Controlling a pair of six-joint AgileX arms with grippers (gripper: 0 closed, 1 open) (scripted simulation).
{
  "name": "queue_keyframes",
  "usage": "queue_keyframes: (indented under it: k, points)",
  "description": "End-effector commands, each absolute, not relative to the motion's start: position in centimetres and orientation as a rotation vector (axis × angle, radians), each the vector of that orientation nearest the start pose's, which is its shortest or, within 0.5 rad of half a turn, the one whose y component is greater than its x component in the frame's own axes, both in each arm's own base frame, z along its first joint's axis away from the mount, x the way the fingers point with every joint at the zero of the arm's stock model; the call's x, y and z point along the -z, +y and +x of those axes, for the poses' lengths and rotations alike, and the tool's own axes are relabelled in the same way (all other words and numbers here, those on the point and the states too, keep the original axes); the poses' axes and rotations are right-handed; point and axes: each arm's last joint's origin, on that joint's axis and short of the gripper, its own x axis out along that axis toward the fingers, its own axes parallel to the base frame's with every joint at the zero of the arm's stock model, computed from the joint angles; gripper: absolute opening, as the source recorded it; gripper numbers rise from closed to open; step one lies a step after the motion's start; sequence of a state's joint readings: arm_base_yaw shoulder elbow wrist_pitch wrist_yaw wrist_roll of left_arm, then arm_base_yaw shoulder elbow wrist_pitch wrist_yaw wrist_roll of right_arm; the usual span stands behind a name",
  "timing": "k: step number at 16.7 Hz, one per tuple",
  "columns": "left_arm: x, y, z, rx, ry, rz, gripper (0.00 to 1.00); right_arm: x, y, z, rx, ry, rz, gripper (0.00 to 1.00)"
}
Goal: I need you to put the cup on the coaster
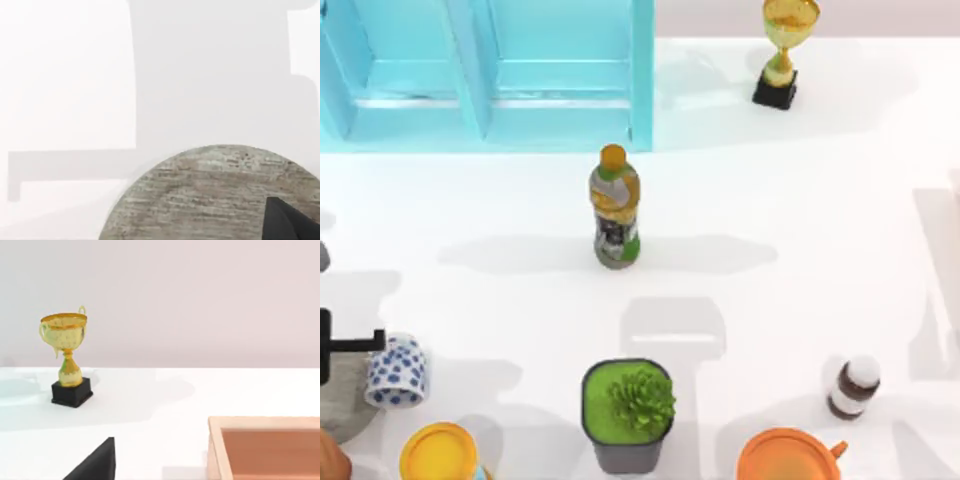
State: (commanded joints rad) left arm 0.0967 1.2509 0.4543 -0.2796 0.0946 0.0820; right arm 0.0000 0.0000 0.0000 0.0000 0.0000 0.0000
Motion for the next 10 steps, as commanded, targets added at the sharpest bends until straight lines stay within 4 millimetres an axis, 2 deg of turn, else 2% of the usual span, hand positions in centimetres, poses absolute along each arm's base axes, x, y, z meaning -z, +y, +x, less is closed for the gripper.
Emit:
queue_keyframes:
  k: [4, 10]
  points:
    - [-12.99, 1.64, 20.3, 0.04, 1.07, -0.031, 0.0, -16.0, -0.12, 10.57, 0.0, 0.0, 0.0, 1.0]
    - [-12.99, 1.64, 20.3, 0.04, 1.07, -0.031, 0.45, -16.0, -0.12, 10.57, 0.0, 0.0, 0.0, 1.0]
